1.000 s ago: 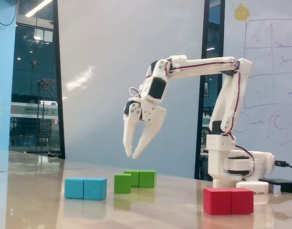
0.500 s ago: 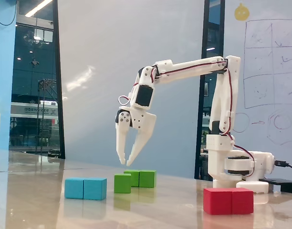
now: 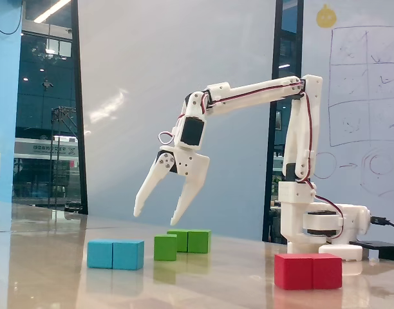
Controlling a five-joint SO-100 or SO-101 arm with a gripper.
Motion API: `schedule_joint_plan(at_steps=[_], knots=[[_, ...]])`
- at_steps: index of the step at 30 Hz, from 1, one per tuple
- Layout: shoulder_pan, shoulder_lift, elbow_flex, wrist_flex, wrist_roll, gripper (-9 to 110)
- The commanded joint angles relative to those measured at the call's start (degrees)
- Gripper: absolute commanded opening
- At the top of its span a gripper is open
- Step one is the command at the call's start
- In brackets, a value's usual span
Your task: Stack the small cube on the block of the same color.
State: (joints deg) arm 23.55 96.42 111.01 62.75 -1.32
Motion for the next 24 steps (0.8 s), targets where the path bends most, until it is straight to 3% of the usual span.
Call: schedule_joint_plan(at_steps=[1, 24], knots=[[0.9, -0.4, -5.4, -1.1, -0.2, 27], [0.9, -1.8, -5.4, 3.3, -0.4, 27]])
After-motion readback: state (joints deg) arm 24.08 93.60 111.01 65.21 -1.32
